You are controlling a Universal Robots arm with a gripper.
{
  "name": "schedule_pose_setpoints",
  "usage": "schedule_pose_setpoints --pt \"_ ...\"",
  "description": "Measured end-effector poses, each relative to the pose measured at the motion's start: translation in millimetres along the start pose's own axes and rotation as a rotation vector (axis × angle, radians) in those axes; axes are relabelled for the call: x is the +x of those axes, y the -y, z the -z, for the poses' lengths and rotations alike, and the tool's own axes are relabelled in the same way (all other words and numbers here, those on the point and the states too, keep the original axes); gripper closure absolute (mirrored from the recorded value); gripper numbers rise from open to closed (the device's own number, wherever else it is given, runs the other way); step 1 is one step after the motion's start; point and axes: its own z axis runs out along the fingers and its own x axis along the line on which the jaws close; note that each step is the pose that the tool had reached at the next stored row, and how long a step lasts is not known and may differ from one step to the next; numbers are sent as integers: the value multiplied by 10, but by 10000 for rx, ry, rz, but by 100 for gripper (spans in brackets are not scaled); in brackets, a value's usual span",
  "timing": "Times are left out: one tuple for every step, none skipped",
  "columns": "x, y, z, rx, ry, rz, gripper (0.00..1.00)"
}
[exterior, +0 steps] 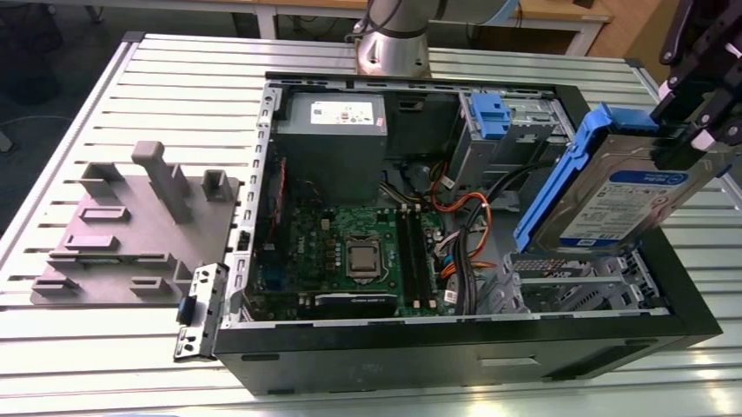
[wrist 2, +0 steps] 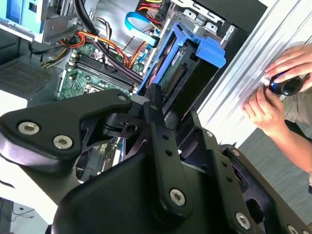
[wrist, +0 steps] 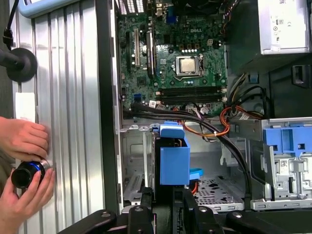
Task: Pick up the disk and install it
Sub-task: 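Insert the disk into the insertion slot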
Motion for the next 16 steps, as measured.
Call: schedule_pose_setpoints --pt "3 6 -5 0 0 -14 65" --pt "6 11 -10 0 -1 -28 65" --pt "7 13 -12 0 0 -34 65" --pt "7 13 -12 0 -1 -35 65" --pt "7 13 -12 -1 -1 -35 65" --pt "7 13 -12 0 0 -35 65" --pt "7 13 -12 -1 -1 -35 65" --pt "7 13 -14 0 -1 -35 65" --pt "8 14 -20 0 3 -35 65" --pt "14 15 -24 0 1 -35 65" --pt "21 16 -27 0 1 -35 65" --pt "27 16 -30 -1 1 -35 65" --pt "29 17 -33 0 1 -35 65" --pt "30 20 -34 -1 0 -34 65" --pt "30 29 -37 0 1 -33 65" --pt "30 39 -38 0 1 -34 65"
